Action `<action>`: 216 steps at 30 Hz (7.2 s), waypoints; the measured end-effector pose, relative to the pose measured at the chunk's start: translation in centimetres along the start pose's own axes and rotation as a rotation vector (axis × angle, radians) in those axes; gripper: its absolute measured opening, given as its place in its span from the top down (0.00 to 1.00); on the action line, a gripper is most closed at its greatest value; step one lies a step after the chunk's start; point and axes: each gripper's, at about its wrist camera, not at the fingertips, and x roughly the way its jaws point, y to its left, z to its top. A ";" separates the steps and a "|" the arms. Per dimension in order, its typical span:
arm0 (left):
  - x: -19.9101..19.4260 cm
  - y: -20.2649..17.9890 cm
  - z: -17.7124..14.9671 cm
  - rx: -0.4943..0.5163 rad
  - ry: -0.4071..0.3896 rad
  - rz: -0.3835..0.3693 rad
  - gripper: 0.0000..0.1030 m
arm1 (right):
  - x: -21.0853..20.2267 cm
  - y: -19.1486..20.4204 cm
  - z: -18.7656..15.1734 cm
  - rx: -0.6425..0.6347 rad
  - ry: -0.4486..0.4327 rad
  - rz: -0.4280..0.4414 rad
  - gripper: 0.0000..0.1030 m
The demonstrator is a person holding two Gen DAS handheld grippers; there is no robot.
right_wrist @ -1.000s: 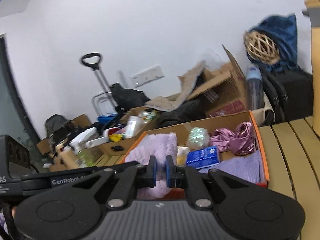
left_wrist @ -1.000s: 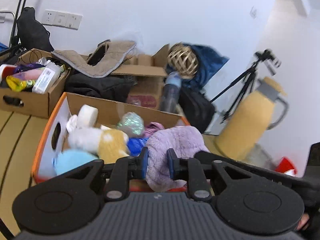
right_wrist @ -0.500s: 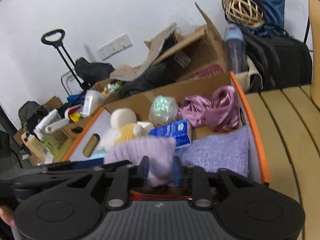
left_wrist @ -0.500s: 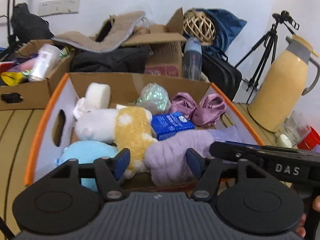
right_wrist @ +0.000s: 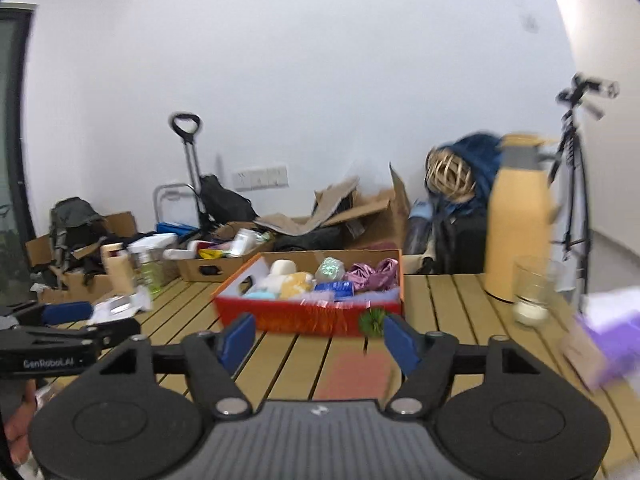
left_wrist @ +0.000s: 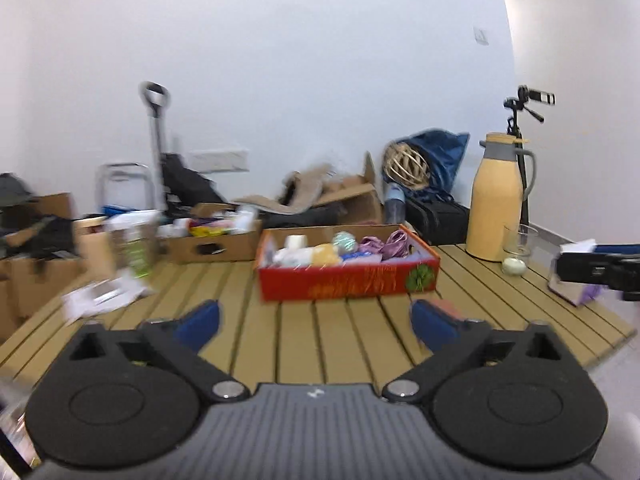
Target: Organize soft objects
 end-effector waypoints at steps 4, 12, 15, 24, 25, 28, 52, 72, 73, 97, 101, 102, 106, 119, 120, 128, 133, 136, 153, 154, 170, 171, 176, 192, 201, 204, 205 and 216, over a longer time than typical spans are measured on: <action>-10.0 0.1 -5.3 -0.009 -0.004 -0.040 0.00 | -13.2 3.3 -6.3 -0.041 -0.085 -0.010 0.09; -17.9 0.2 -8.6 0.006 -0.021 -0.030 0.00 | -23.1 7.4 -13.0 -0.041 -0.069 0.006 0.04; -18.8 0.4 -8.9 0.007 -0.023 -0.035 0.00 | -24.1 8.6 -14.0 -0.062 -0.063 0.021 0.04; -19.9 0.4 -9.4 0.010 -0.027 -0.048 0.00 | -24.9 9.4 -14.9 -0.071 -0.061 0.020 0.03; -19.9 0.4 -9.4 0.010 -0.027 -0.054 0.00 | -25.1 9.3 -14.9 -0.070 -0.062 0.019 0.03; -19.8 0.3 -9.6 0.017 -0.022 -0.062 0.00 | -25.1 9.2 -14.7 -0.070 -0.068 0.015 0.03; 2.9 0.8 -7.2 0.005 0.141 -0.218 0.00 | -7.2 1.8 -11.2 0.012 0.025 -0.037 0.08; 28.7 0.6 -1.3 -0.242 0.198 -0.239 0.11 | 15.8 -2.6 -7.9 -0.058 0.053 0.194 0.80; 29.0 0.2 -1.4 -0.229 0.200 -0.251 0.13 | 16.6 -4.5 -7.3 0.030 0.065 0.124 0.72; 31.7 -1.5 -1.8 -0.251 0.325 -0.477 0.67 | 22.7 -7.5 -7.8 0.361 0.204 0.090 0.71; 22.5 -1.1 -1.4 -0.285 0.261 -0.467 0.68 | 17.4 -5.6 -6.9 0.289 0.120 0.113 0.71; 18.0 -1.3 -1.4 -0.263 0.222 -0.451 0.68 | 14.8 -4.9 -6.7 0.287 0.115 0.122 0.71; 0.6 -1.8 -2.5 -0.184 0.064 -0.385 0.67 | 0.9 -0.4 -7.1 0.208 0.068 0.171 0.71; -21.0 -1.0 -6.5 -0.098 -0.077 -0.260 0.67 | -23.2 9.6 -11.9 0.049 -0.052 0.252 0.71; -21.2 -1.0 -6.5 -0.096 -0.081 -0.259 0.67 | -23.6 9.9 -12.0 0.045 -0.055 0.253 0.71; -22.1 -0.9 -7.5 -0.103 -0.066 -0.270 0.67 | -25.0 10.1 -12.8 0.047 -0.054 0.252 0.71; -20.5 -1.2 -7.0 -0.103 -0.060 -0.284 0.67 | -24.5 9.9 -12.7 0.040 -0.046 0.224 0.71; -19.3 -1.3 -6.4 -0.098 -0.062 -0.281 0.67 | -23.7 9.4 -12.1 0.048 -0.052 0.223 0.71; -0.7 0.6 -1.2 -0.181 -0.042 -0.276 0.67 | -7.5 6.2 -5.8 0.059 -0.023 0.229 0.71; 0.9 0.8 -0.8 -0.184 -0.046 -0.269 0.67 | -5.9 6.0 -5.4 0.067 -0.015 0.234 0.71; 40.8 5.9 12.8 -0.279 0.213 -0.343 0.67 | 30.8 -1.9 9.8 0.149 0.105 0.198 0.71; 43.1 6.2 13.1 -0.287 0.229 -0.338 0.67 | 33.5 -2.4 10.8 0.144 0.126 0.195 0.71; 55.6 7.4 12.2 -0.273 0.398 -0.254 0.69 | 46.7 -3.0 13.3 0.108 0.259 0.146 0.71; 57.6 5.8 10.1 -0.088 0.529 -0.224 0.51 | 56.0 -6.1 10.2 0.216 0.563 0.208 0.63; 45.7 7.0 16.6 -0.058 0.397 -0.177 0.39 | 45.2 -4.9 14.0 0.050 0.470 0.112 0.54; 40.8 7.6 17.2 -0.058 0.359 -0.152 0.33 | 40.1 -5.0 14.6 0.000 0.437 0.055 0.52; 39.1 7.7 17.1 -0.060 0.351 -0.151 0.33 | 38.0 -5.0 14.7 -0.006 0.420 0.042 0.50; 17.9 7.0 12.0 0.003 0.139 -0.059 0.17 | 14.0 -6.4 10.3 -0.038 0.219 -0.108 0.34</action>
